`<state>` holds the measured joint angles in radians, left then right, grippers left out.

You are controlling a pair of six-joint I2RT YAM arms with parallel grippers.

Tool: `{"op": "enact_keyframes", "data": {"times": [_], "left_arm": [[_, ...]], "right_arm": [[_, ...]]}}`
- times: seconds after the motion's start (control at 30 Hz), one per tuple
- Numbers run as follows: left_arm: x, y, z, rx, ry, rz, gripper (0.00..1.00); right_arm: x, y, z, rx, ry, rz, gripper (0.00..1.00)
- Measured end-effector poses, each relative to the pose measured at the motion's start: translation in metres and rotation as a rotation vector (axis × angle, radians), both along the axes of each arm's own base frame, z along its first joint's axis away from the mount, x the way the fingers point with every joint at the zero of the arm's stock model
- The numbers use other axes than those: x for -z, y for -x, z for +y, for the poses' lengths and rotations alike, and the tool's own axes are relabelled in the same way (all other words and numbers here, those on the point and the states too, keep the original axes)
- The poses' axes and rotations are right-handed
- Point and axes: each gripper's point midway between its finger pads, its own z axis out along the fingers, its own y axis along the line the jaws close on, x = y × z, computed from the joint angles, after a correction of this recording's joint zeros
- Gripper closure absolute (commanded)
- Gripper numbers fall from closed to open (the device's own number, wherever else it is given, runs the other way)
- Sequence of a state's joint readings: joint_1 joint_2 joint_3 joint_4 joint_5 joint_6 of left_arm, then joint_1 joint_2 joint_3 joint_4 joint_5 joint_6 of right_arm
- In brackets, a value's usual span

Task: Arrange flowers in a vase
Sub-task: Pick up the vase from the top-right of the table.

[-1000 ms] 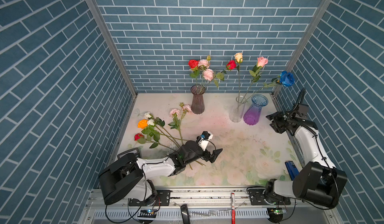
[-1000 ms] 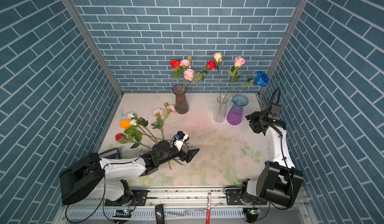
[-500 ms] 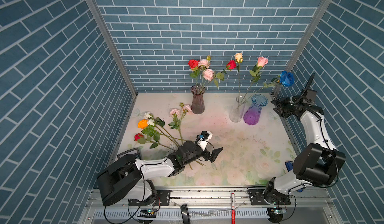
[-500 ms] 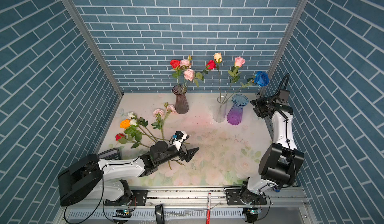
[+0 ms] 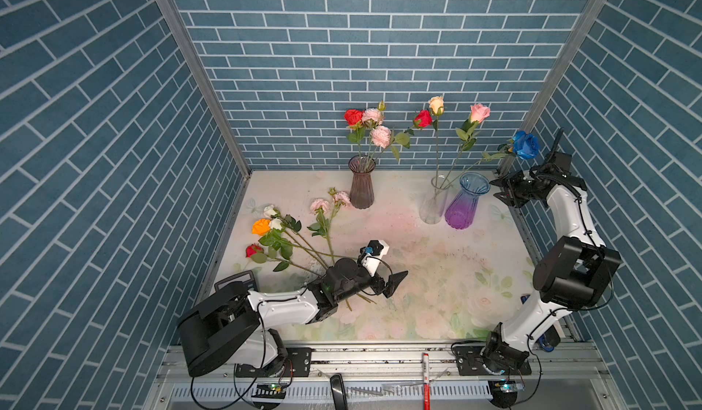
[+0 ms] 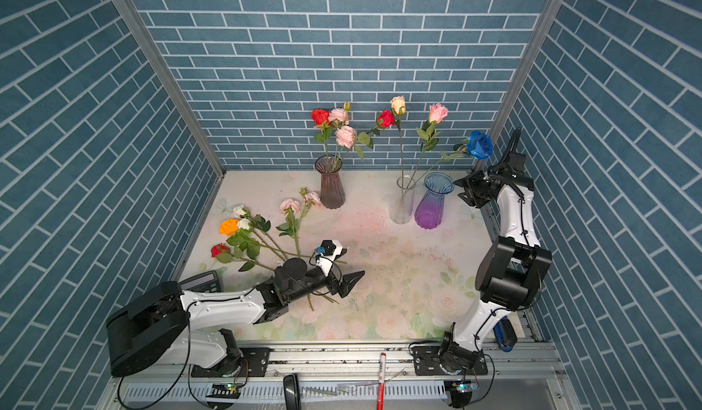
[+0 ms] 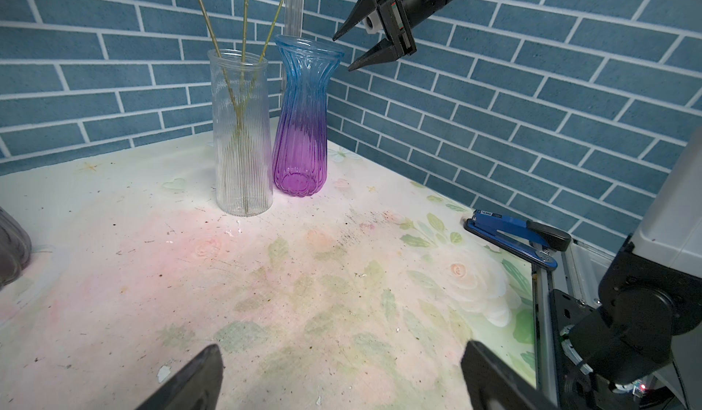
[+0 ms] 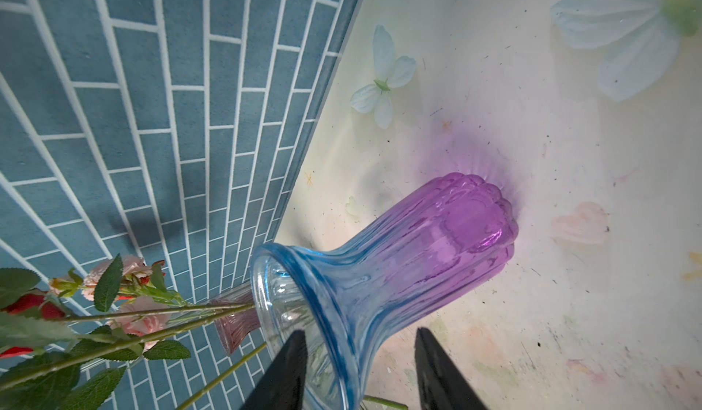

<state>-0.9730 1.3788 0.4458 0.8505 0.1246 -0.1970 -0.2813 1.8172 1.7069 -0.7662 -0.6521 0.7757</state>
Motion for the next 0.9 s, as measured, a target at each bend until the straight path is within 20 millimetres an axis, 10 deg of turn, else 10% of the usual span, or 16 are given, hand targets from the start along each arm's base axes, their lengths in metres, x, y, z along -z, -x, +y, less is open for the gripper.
{"op": "enact_keyframes", "data": {"times": [0.37, 0.6, 0.9], "left_arm": [[0.003, 0.0, 0.0, 0.0, -0.006, 0.004, 0.0], [0.003, 0.0, 0.0, 0.0, -0.007, 0.005, 0.0], [0.002, -0.001, -0.001, -0.001, -0.006, 0.005, 0.0]], "right_arm": [[0.024, 0.0, 0.024, -0.076, -0.012, 0.071, 0.8], [0.026, 0.008, 0.001, -0.013, 0.053, 0.111, 1.0], [-0.008, 0.071, -0.016, 0.064, 0.193, 0.143, 1.0]]}}
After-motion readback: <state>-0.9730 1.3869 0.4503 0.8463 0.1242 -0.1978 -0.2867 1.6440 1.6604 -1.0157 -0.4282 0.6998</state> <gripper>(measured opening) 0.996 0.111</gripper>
